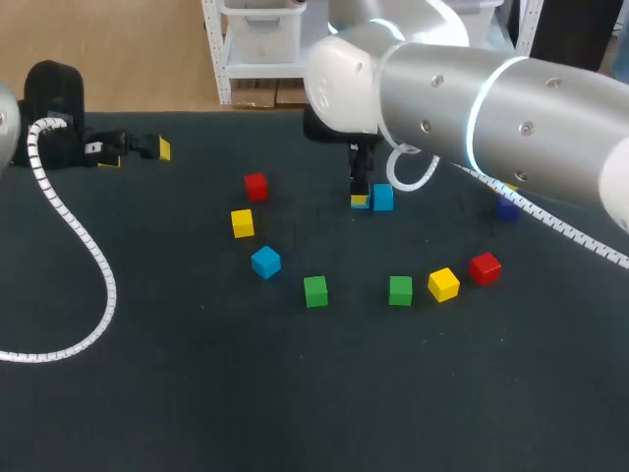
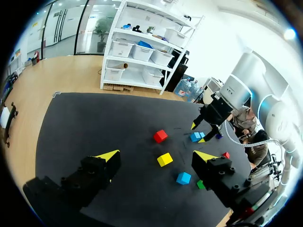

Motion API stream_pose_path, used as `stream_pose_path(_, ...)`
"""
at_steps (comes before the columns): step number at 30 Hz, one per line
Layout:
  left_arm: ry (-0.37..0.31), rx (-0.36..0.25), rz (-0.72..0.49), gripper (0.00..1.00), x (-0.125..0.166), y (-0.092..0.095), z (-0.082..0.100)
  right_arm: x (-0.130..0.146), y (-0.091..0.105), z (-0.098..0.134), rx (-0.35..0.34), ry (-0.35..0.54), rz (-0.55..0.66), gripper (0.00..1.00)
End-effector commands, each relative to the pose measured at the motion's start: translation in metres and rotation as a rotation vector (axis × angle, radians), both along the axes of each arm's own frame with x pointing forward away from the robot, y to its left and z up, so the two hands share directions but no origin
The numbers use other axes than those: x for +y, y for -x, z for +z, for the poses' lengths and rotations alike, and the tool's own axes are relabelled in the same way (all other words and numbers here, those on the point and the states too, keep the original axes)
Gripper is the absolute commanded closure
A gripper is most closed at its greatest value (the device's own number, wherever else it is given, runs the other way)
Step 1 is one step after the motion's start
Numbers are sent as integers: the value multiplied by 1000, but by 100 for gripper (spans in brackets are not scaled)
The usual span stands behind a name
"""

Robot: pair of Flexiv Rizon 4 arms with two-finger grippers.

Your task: Place the blue cubes, place green cubes on the blue cubes, place the yellow cubes on the green cubes, then place the red cubes on the yellow cubes, and place purple cube on the red cubes.

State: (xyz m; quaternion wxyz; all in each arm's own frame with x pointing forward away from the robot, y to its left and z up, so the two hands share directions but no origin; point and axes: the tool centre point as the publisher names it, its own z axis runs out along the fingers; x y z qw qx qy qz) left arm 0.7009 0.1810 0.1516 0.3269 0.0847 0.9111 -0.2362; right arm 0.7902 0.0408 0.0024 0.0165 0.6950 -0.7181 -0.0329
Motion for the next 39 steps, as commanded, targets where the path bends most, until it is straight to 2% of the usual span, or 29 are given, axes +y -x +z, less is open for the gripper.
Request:
stream_pose_path(1, 10, -7, -7, 0, 3, 1, -2, 0, -1, 1, 3, -1, 2, 35)
stream_pose_path(17, 10, -7, -7, 0, 3, 1, -2, 1, 2, 1, 11, -14, 9, 50)
stream_pose_path(23, 10, -7, -7, 0, 3, 1, -2, 0, 2, 1, 13, -18, 10, 49)
stream_pose_path(39, 10, -7, -7, 0, 3, 1, -2, 2, 4, -1, 20, -20, 18, 60)
